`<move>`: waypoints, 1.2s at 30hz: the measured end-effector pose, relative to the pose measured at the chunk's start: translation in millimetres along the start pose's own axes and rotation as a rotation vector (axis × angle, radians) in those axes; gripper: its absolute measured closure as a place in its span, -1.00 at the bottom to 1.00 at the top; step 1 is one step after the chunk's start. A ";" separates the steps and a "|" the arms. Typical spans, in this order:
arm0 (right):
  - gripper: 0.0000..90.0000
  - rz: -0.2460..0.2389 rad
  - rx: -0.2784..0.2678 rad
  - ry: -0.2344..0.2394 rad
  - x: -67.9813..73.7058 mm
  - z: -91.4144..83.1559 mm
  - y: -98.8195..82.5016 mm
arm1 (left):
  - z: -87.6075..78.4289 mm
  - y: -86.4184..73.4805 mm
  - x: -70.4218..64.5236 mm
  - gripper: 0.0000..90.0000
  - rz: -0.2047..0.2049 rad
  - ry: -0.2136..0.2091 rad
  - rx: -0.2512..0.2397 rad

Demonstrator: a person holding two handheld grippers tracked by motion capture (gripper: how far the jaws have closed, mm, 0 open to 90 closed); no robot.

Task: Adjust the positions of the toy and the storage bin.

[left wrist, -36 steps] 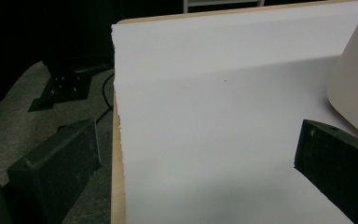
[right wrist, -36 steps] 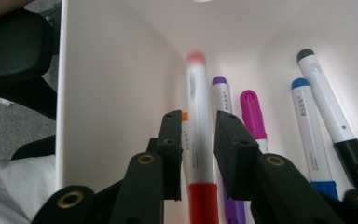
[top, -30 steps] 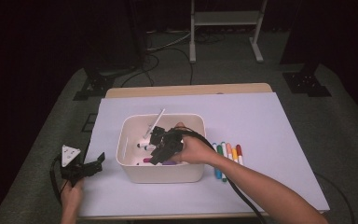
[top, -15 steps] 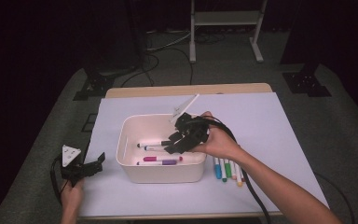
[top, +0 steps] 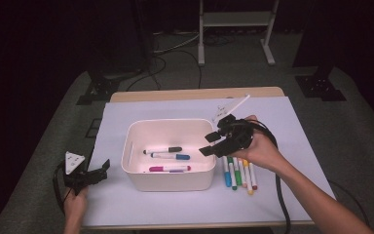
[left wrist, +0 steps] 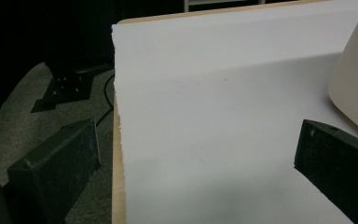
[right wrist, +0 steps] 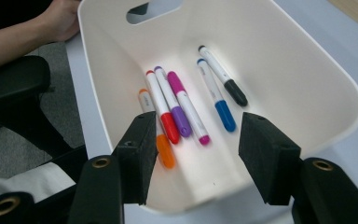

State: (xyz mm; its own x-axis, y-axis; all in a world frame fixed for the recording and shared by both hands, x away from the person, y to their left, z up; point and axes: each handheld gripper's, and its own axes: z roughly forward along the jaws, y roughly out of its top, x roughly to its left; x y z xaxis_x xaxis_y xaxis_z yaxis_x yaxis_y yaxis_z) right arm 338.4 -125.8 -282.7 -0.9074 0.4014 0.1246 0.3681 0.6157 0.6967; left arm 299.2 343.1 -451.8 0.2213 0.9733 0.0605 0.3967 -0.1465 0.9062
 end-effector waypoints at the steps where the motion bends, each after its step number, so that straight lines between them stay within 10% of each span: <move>1: 0.01 0.000 0.000 0.000 0.0 0.0 0.0 | -0.1 0.0 -0.1 -1.00 0.001 0.001 -0.001; 18: -0.04 0.158 -0.029 -0.092 -33.3 -29.8 -78.7 | -0.2 -0.1 -0.9 -1.00 0.002 0.004 -0.004; 36: -0.01 0.295 0.039 -0.195 -60.5 -7.1 -156.4 | -0.1 -0.1 -0.6 -1.00 0.001 0.005 -0.002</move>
State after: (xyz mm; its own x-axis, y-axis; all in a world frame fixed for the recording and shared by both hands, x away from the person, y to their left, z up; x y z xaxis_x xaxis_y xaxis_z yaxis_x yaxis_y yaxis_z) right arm 334.3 -251.2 -394.2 -0.7066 0.6852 0.1769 0.6195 0.4781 0.6226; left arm 298.9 342.6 -451.9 0.2170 0.9741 0.0640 0.3944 -0.1474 0.9070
